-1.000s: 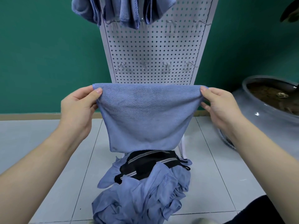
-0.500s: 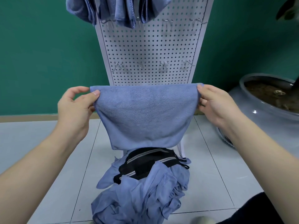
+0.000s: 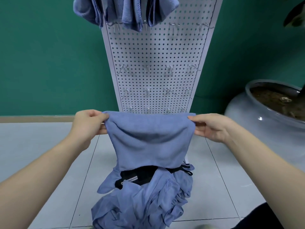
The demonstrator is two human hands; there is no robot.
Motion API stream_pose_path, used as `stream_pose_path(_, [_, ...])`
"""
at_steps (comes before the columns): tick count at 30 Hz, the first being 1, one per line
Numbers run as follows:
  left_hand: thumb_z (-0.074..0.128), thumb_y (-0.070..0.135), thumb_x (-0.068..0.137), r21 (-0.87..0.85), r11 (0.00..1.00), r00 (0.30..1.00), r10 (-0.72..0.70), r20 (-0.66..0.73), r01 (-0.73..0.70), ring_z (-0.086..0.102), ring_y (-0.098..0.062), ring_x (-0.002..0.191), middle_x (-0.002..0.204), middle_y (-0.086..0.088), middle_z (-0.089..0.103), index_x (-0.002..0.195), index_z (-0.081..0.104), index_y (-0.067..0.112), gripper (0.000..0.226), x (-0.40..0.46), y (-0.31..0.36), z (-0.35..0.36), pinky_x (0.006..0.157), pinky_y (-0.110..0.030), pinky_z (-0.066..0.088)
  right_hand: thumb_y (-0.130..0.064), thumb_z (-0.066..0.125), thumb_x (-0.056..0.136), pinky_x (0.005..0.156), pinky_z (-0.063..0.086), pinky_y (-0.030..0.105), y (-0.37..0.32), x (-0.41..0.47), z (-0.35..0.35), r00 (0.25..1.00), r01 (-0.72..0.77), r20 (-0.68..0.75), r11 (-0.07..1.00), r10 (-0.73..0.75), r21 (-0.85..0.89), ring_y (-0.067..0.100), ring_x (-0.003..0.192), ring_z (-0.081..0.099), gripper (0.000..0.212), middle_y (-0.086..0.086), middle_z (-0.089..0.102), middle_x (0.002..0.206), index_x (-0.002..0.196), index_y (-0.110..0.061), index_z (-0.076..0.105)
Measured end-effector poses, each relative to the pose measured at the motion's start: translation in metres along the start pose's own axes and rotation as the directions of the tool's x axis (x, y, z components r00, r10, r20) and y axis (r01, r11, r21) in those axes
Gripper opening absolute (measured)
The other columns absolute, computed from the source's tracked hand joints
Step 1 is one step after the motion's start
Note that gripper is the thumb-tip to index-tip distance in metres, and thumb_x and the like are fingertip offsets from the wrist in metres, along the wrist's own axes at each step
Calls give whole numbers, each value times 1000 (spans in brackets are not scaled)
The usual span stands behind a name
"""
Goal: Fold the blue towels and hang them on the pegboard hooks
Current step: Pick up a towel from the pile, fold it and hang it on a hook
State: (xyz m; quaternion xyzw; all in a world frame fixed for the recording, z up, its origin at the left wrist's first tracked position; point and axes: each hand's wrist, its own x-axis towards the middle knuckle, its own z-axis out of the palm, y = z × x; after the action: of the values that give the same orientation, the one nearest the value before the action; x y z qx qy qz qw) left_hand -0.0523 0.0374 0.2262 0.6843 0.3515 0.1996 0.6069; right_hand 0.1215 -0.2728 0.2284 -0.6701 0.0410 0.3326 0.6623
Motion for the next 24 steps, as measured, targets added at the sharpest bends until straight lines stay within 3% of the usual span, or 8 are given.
stream_pose_path(3, [70,7,96,-50,998,999,32,-22,-33,68,-15,50,74,-11,70,81,68,-2,17,-13,7,13,55,-28,62,-3,70,93,62,63,28,4,-8,21,1000,31,2,999,-31,28,19,69,73,3,8,77,83,96,-4,70])
stream_pose_path(6, [74,12,94,-35,993,993,113,-25,-114,70,-20,58,68,-8,72,78,72,-3,22,-29,15,26,57,-31,62,-3,70,94,61,62,29,11,-23,50,987,157,-35,987,-156,34,24,73,72,7,15,75,90,100,0,69])
stream_pose_path(10, [77,14,91,15,980,980,198,35,-199,71,-20,60,71,-14,74,76,74,-1,22,-56,21,47,54,-28,59,-5,70,96,59,59,28,23,-47,90,925,370,-77,928,-373,-48,20,67,68,16,11,72,74,79,-3,69])
stream_pose_path(13, [78,13,90,26,971,967,232,104,-236,71,-17,59,67,-11,75,77,76,4,17,-71,21,58,54,-29,60,-7,71,95,72,66,45,36,-59,111,886,455,-43,883,-462,-115,25,71,72,18,17,73,71,77,-3,71])
stream_pose_path(16, [79,13,89,63,963,958,251,138,-262,76,-23,67,68,-4,76,77,77,14,12,-76,16,63,61,-37,64,-13,71,96,83,61,57,49,-61,121,867,490,7,852,-497,-184,33,83,78,18,9,78,76,79,-12,75])
stream_pose_path(20, [74,12,93,136,923,925,332,188,-359,76,-15,73,73,7,77,79,78,30,23,-76,8,65,76,-42,65,-8,66,99,88,62,48,53,-57,121,863,497,17,842,-505,-209,19,84,78,15,2,80,83,94,-11,80])
stream_pose_path(24, [66,8,97,178,873,879,405,252,-454,74,0,80,84,15,78,98,83,22,22,-81,5,68,82,-33,63,-8,64,100,89,62,43,53,-54,116,845,524,27,815,-535,-247,13,87,77,18,-1,81,88,101,-10,82])
